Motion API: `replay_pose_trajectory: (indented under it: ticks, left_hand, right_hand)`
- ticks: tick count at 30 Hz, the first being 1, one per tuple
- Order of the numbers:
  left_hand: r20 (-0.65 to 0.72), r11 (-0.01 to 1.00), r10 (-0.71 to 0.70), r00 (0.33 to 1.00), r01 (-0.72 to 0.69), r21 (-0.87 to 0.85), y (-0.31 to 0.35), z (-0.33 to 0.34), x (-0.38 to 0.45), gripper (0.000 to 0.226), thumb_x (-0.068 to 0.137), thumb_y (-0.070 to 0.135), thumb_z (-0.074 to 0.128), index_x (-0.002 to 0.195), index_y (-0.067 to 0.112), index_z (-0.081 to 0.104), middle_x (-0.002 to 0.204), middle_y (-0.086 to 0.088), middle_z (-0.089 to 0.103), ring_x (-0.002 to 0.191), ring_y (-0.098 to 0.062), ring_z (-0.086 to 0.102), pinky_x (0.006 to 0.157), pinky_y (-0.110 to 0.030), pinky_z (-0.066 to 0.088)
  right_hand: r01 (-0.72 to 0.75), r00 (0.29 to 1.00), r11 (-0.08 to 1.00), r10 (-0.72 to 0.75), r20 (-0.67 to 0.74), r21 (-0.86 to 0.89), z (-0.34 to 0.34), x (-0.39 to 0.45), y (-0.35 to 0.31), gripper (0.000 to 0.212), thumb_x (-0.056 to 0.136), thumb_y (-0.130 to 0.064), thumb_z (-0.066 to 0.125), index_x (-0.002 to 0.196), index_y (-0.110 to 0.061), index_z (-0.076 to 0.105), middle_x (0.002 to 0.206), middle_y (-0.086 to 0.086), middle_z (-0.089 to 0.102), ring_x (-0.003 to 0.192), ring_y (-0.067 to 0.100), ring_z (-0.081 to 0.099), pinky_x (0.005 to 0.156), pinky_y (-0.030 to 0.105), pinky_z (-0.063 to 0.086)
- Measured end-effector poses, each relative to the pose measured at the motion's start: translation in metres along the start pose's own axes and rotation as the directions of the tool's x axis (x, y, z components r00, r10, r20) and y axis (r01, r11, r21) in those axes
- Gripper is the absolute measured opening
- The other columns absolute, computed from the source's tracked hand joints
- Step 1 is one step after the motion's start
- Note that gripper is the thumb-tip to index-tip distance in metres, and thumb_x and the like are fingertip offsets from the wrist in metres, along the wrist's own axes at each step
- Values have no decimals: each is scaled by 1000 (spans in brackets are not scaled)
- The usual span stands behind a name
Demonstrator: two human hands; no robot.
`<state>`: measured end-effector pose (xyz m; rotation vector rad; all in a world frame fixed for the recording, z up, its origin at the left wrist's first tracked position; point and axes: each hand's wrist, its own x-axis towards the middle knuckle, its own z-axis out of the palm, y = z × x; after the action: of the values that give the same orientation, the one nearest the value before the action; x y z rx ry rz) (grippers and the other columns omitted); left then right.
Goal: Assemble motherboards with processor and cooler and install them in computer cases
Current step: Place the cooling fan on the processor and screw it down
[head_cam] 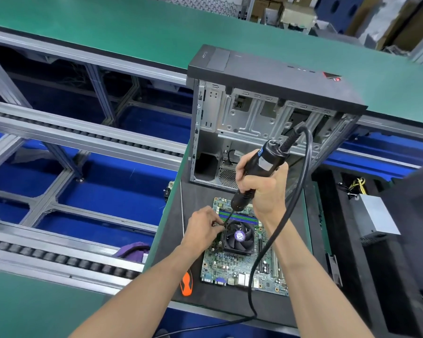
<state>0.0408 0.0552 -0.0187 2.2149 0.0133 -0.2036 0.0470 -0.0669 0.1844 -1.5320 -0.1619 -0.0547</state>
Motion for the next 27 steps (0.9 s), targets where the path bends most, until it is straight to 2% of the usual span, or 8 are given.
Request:
replay_pose_trajectory:
  ticks: [3, 6, 10, 12, 15, 20, 23, 27]
  left_hand:
    - [9, 1000, 9, 1000, -9, 12, -1, 0, 1, 10, 82, 22, 82, 85, 15, 76, 91, 7, 64, 77, -8, 59, 70, -22, 44]
    - [18, 999, 27, 999, -27, 18, -3, -1, 1, 7, 83, 21, 80, 85, 16, 76, 91, 8, 63, 75, -6, 58, 69, -19, 43]
    - [26, 998, 51, 998, -52, 31, -4, -2, 0, 5, 84, 22, 79, 83, 21, 74, 91, 11, 61, 74, -4, 57, 69, -15, 40]
    - [29, 998, 51, 998, -52, 23, -4, -1, 0, 12, 83, 20, 79, 77, 25, 70, 90, 13, 60, 75, -4, 58, 71, -19, 44]
    - [6, 999, 47, 999, -47, 6, -4, 0, -1, 15, 80, 19, 80, 75, 25, 68, 88, 11, 63, 78, -8, 62, 76, -24, 50]
    - [12, 998, 56, 998, -56, 26, -4, 0, 1, 17, 81, 17, 81, 76, 24, 66, 91, 9, 63, 86, -13, 65, 80, -26, 50]
    - [31, 998, 53, 998, -54, 37, -3, 0, 1, 9, 83, 18, 80, 82, 12, 73, 90, 14, 58, 89, -11, 65, 85, -28, 52]
    - [58, 992, 88, 994, -93, 86, -2, -1, 3, 13, 84, 14, 79, 79, 6, 71, 88, 13, 53, 79, -13, 62, 79, -31, 53]
  right_hand:
    - [42, 999, 999, -42, 4, 19, 1, 1, 7, 40, 53, 18, 49, 65, -19, 59, 55, -11, 56, 50, 6, 52, 48, 17, 44]
    - [106, 992, 989, -113, 61, 104, 3, 6, 14, 28, 44, 12, 50, 69, 3, 57, 59, 9, 54, 53, 21, 46, 51, 22, 38]
    - [79, 968, 990, -105, 229, 119, -1, 19, 19, 31, 43, 6, 53, 73, 6, 57, 63, 12, 55, 56, 23, 48, 54, 23, 38]
    - [90, 989, 992, -100, 112, 89, 9, 18, 26, 31, 46, 8, 55, 74, -3, 64, 66, 9, 60, 59, 19, 53, 51, 24, 40]
    - [145, 970, 988, -152, -191, -47, 32, 12, 35, 24, 56, 6, 58, 73, -8, 67, 68, 6, 65, 64, 23, 59, 54, 32, 48]
    - [121, 983, 992, -126, 135, 44, 22, 16, 29, 41, 48, 16, 49, 79, -4, 67, 69, 9, 64, 65, 21, 59, 56, 27, 43]
    - [97, 987, 995, -101, 121, 39, 18, 17, 25, 38, 45, 17, 47, 75, 0, 64, 66, 11, 61, 63, 24, 55, 54, 31, 39]
    - [66, 992, 998, -64, 112, -10, 22, 18, 19, 29, 46, 9, 50, 59, -16, 56, 62, 16, 53, 58, 24, 47, 49, 46, 31]
